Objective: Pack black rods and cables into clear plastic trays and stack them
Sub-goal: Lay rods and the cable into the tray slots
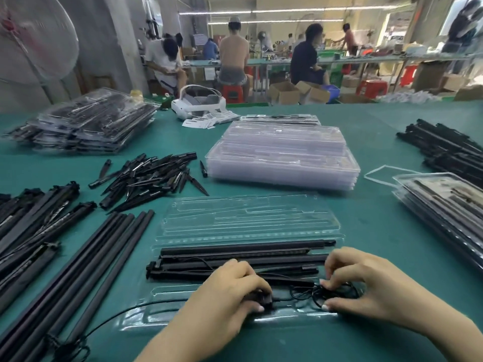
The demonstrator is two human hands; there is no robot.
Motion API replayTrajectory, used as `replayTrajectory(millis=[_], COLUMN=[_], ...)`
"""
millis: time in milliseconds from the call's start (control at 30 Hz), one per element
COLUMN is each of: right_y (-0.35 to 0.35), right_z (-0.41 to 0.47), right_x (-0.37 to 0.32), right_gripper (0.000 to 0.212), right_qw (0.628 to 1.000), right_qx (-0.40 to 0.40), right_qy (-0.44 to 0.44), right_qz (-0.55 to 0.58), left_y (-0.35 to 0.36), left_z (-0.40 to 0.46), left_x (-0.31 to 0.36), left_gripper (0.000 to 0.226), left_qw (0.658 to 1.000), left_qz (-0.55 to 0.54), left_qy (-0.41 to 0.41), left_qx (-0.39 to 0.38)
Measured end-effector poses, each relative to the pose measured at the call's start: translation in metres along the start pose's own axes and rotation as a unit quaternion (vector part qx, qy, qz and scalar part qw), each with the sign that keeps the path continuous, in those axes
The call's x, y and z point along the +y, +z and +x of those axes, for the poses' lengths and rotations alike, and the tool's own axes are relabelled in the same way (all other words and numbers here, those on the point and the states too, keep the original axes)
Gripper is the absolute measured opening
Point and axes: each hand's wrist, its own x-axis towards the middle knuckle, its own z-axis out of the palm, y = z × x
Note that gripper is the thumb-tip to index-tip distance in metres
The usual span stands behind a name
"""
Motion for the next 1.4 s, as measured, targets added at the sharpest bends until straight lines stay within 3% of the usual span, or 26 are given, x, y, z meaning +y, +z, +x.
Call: replayTrajectory(millis=[167,333,433,533,600,700,833,933,1067,1267,1400], right_y=[0.001,0.000,0.000,0.000,-0.001,-0.001,-0.001,0.001,0.002,-0.017,-0.021], right_z=[-0.001,0.000,-0.001,0.000,0.000,0.000,0.002,0.004,0.003,-0.005,-0.012], right_x=[-0.002,-0.004,-0.004,-0.003,-0.003,0.000,0.002,0.001,0.003,0.018,0.022], right_gripper=[0.021,0.022,0.023,0.023,0.022,0.027,0.025,0.023,0.019,0.028,0.021], right_qw=[1.000,1.000,1.000,1.000,0.999,0.999,0.998,0.998,0.996,0.986,0.990], right_qx=[0.004,0.001,-0.002,-0.004,-0.014,-0.024,-0.029,-0.028,-0.017,-0.090,-0.067], right_qy=[-0.002,0.005,0.014,0.019,0.023,0.022,0.029,0.034,0.027,0.044,0.059], right_qz=[-0.002,-0.004,0.008,0.014,0.027,0.041,0.053,0.042,0.080,0.132,0.113], left_y=[0.003,0.000,-0.001,-0.004,-0.006,-0.006,0.002,0.022,0.046,0.061,0.062], left_z=[-0.002,0.000,0.003,0.007,0.006,0.001,0.014,0.036,0.055,0.055,0.054], left_x=[0.002,0.002,0.005,0.008,0.010,0.008,0.021,0.039,0.048,0.042,0.041], left_gripper=[0.022,0.023,0.023,0.042,0.035,0.017,0.012,0.028,0.050,0.049,0.035], left_qw=[1.000,0.998,0.998,0.994,0.993,0.994,0.991,0.982,0.966,0.966,0.970], left_qz=[-0.018,0.016,0.007,-0.013,-0.011,-0.013,0.131,0.173,0.251,0.258,0.240], left_qy=[-0.009,-0.030,-0.059,-0.096,-0.111,-0.099,0.013,0.076,0.019,0.009,0.046], left_qx=[0.023,-0.048,-0.036,-0.042,-0.050,-0.046,-0.001,-0.004,-0.056,-0.020,0.012])
